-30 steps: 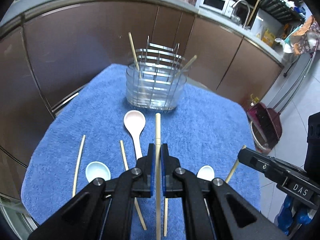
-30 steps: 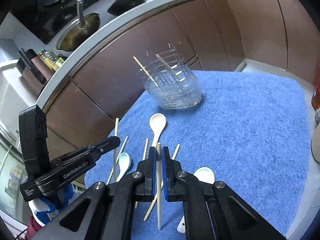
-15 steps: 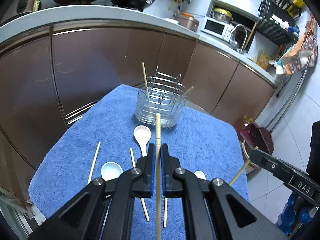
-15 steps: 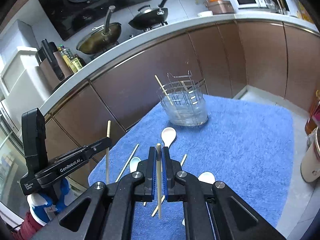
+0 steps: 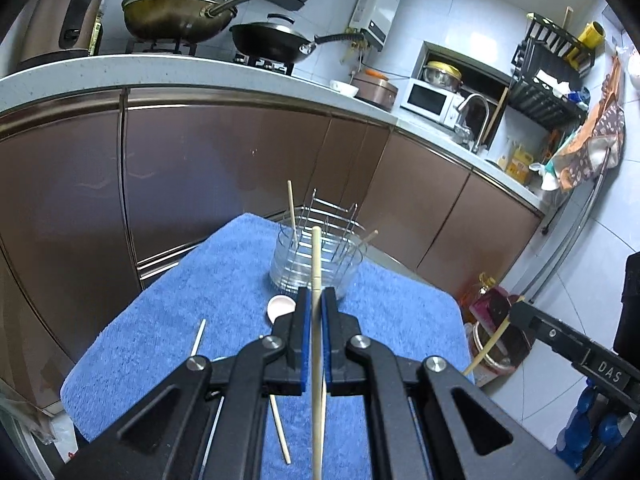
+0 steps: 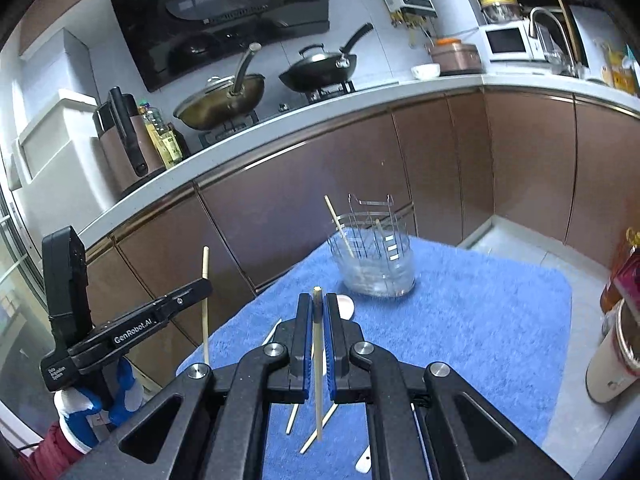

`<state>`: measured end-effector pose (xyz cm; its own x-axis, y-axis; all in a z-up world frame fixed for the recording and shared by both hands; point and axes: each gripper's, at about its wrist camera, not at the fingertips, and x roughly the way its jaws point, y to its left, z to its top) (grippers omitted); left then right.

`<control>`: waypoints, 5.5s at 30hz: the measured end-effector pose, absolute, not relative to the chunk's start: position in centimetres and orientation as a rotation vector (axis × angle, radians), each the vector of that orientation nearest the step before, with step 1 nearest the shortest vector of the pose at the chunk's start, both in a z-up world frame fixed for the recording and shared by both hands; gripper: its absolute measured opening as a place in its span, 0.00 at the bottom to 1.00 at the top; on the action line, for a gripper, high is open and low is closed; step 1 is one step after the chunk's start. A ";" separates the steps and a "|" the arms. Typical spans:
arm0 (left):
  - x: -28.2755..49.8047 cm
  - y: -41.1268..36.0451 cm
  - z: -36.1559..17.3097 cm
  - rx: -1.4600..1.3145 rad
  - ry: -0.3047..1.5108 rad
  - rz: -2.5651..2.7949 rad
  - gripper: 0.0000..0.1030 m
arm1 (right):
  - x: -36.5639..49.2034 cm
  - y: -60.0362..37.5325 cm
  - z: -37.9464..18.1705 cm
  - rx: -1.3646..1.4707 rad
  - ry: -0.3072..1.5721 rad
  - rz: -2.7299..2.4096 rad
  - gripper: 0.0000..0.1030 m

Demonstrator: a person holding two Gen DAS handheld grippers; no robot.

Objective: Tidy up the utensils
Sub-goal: 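Lift the chopstick with the right gripper and carry it over the caddy, then open the right gripper to drop the chopstick into the caddy, then move the right gripper back toward the remaining chopsticks on the towel, then lower the left gripper onto a wooden chopstick and close while the right gripper grasps another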

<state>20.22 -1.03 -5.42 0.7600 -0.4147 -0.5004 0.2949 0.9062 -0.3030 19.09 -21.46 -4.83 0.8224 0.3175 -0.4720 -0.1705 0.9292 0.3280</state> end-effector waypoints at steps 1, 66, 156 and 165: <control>20.3 -1.1 -5.4 -0.214 0.590 -0.388 0.04 | 19.2 -21.5 -4.6 0.275 0.540 0.264 0.05; 47.2 -11.1 -10.6 -0.311 0.217 -0.096 0.05 | 41.5 -26.3 -10.5 0.171 0.339 0.179 0.06; 24.0 0.9 -9.9 -0.050 0.888 -0.367 0.55 | 20.8 -22.6 -7.1 0.267 0.540 0.100 0.24; 28.1 -0.4 -13.6 -0.097 1.048 -0.389 0.43 | 24.5 -21.4 -10.8 0.243 0.706 0.133 0.24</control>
